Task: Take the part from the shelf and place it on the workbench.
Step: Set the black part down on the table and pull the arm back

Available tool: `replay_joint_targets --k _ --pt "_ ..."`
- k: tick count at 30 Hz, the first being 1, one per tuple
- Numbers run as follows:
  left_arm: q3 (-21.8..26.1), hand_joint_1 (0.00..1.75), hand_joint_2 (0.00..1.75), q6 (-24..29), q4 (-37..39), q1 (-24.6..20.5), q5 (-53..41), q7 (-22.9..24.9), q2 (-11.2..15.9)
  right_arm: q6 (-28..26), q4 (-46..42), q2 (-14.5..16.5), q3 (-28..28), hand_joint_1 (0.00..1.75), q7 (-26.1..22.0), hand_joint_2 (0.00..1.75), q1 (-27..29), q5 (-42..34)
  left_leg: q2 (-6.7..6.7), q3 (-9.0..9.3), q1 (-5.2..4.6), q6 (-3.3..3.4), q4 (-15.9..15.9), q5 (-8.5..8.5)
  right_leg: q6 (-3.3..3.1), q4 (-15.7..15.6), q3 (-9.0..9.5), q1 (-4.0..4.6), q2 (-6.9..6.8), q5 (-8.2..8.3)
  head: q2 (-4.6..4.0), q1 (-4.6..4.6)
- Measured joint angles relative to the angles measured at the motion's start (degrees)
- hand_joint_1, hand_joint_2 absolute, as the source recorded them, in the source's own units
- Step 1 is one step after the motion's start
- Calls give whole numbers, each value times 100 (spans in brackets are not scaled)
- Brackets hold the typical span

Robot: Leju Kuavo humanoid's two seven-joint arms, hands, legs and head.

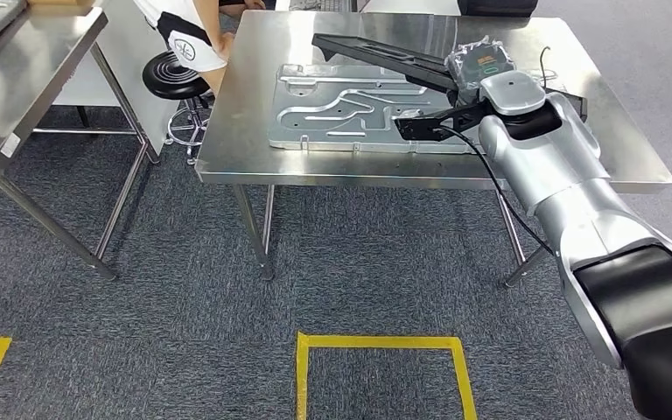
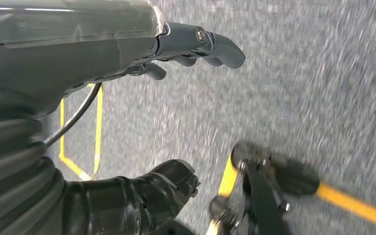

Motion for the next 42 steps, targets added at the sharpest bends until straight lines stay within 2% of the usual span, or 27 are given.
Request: replay_joint_targets --k 1,3,5,7,8,9,10,12,13,14,15,17,18,19,21,24,26,28,29,30,31,33,34,36,39,40,42 --pt "0 0 175 -1 0 2 0 0 -2 1 -2 0 0 175 -1 175 -5 0 0 20 0 -18 15 -27 -11 -383 160 -3 -16 211 0 1" --pt "2 0 175 -1 0 0 0 0 -6 1 -3 1 0 175 -2 175 -19 0 1 26 -19 -66 47 -68 -44 -977 447 23 -40 430 0 2" --pt "4 0 175 -1 0 -6 0 0 -7 2 -3 2 0 175 -4 175 -27 0 6 11 -36 -111 55 -73 -81 -1127 520 56 -33 415 0 3" --pt "4 0 175 -1 0 -12 0 0 -5 3 -8 3 -1 175 -5 175 -27 0 11 10 -35 -157 61 -94 -134 -1168 532 36 -18 420 0 4" --pt "5 0 175 -1 0 -11 0 0 -4 2 -12 3 -1 175 -5 175 -29 0 8 -18 -33 -179 137 -158 -169 -1189 552 22 -17 424 0 3" --pt "5 0 175 -1 0 -10 0 0 -3 2 -16 5 -1 175 -5 175 -35 0 3 -84 -30 -198 298 -261 -206 -1213 574 8 -17 429 0 3" --pt "7 0 175 -1 0 -5 0 0 -3 2 -20 7 -1 175 -5 175 -40 0 -3 -222 -21 -213 601 -419 -237 -1226 592 7 -18 426 0 3" --pt "10 0 175 -1 0 3 0 0 -4 2 -21 10 -1 175 -3 175 -45 0 -6 -604 -16 -237 1371 -724 -279 -1226 603 20 -11 412 0 3" --pt "13 0 175 -2 0 6 0 1 -6 3 -21 11 -1 175 -4 175 -44 0 -6 -762 -13 -245 1650 -785 -286 -1223 608 28 -2 405 0 4" --pt "15 0 175 -2 0 6 1 1 -7 4 -21 13 -1 175 -5 175 -42 0 -6 -819 -13 -245 1707 -728 -287 -1217 615 33 9 396 0 4" --pt "18 0 175 -2 0 5 2 1 -7 4 -21 15 -1 175 -8 175 -43 -1 -6 -762 -13 -235 1531 -564 -285 -1209 627 37 21 383 0 3" --pt "23 0 175 -1 0 5 13 0 0 7 -23 20 -1 175 -9 175 -53 -13 -14 -434 -16 -185 776 -139 -265 -1191 662 44 37 343 0 4" --pt "28 0 175 -1 0 6 18 1 7 14 -24 19 -1 175 -14 175 -70 -20 -20 -270 -26 -157 427 -10 -248 -1179 667 54 43 325 0 5" --pt "33 0 175 0 0 4 23 1 14 29 -27 16 -1 175 -23 175 -90 -29 -24 -167 -37 -135 209 42 -224 -1172 663 60 46 315 0 4" --pt "41 0 175 0 0 0 29 3 22 71 -35 3 -3 175 -53 175 -125 -55 -25 -105 -62 -113 82 16 -168 -1178 652 66 50 311 0 4" --pt "46 0 175 -1 0 -1 37 2 20 127 -70 -43 -33 175 -101 175 -157 -118 -12 -38 -35 -55 -11 27 -75 -1102 637 55 39 234 0 8" --pt "49 0 175 -1 0 -3 37 0 17 154 -105 -95 -56 175 -127 175 -201 -146 -3 10 -15 2 -60 33 -19 -608 406 42 21 -20 0 12" --pt "50 0 175 -1 0 -6 37 -3 19 177 -125 -159 -63 175 -148 175 -219 -173 -10 32 -15 37 -56 11 27 96 32 33 15 -278 0 14" --pt "51 0 175 -1 0 -3 37 -4 19 186 -131 -186 -64 175 -156 175 -210 -185 -15 47 -15 39 -49 -6 44 292 -97 23 13 -288 0 14" --pt "52 0 175 -1 0 2 37 -4 19 191 -134 -202 -63 175 -160 175 -200 -195 -18 64 -14 33 -37 -28 55 294 -140 10 9 -195 0 14" --pt "53 0 175 -1 0 6 37 -4 17 192 -144 -213 -63 175 -162 175 -193 -202 -19 83 -13 21 -19 -58 59 76 -75 -3 2 -1 0 14" --pt "55 0 175 -1 0 8 36 -4 10 191 -168 -230 -63 175 -162 175 -194 -212 -16 115 -19 -25 27 -134 48 -633 212 -9 -24 390 0 15" --pt "56 0 175 -1 0 2 35 -4 7 191 -180 -237 -63 175 -162 175 -197 -219 -14 115 -27 -52 52 -165 23 -919 343 3 -28 483 0 16" --pt "58 0 175 1 0 -9 34 -4 4 191 -190 -244 -63 175 -162 175 -187 -231 -12 102 -43 -103 64 -187 -38 -1098 435 40 -21 460 0 16" --pt "59 0 175 1 0 -17 32 -4 5 191 -210 -246 -63 175 -160 175 -163 -240 -9 73 -38 -172 133 -265 -148 -1151 470 18 -8 440 0 15" --pt "60 0 175 1 0 -16 32 -4 6 191 -219 -247 -64 175 -159 175 -164 -241 -11 -5 -34 -195 307 -360 -188 -1169 497 5 -7 433 0 15" --pt "62 0 175 2 0 -5 31 -3 5 191 -231 -247 -63 175 -156 175 -164 -249 -16 -327 -20 -221 958 -616 -254 -1185 555 11 -7 400 0 15"
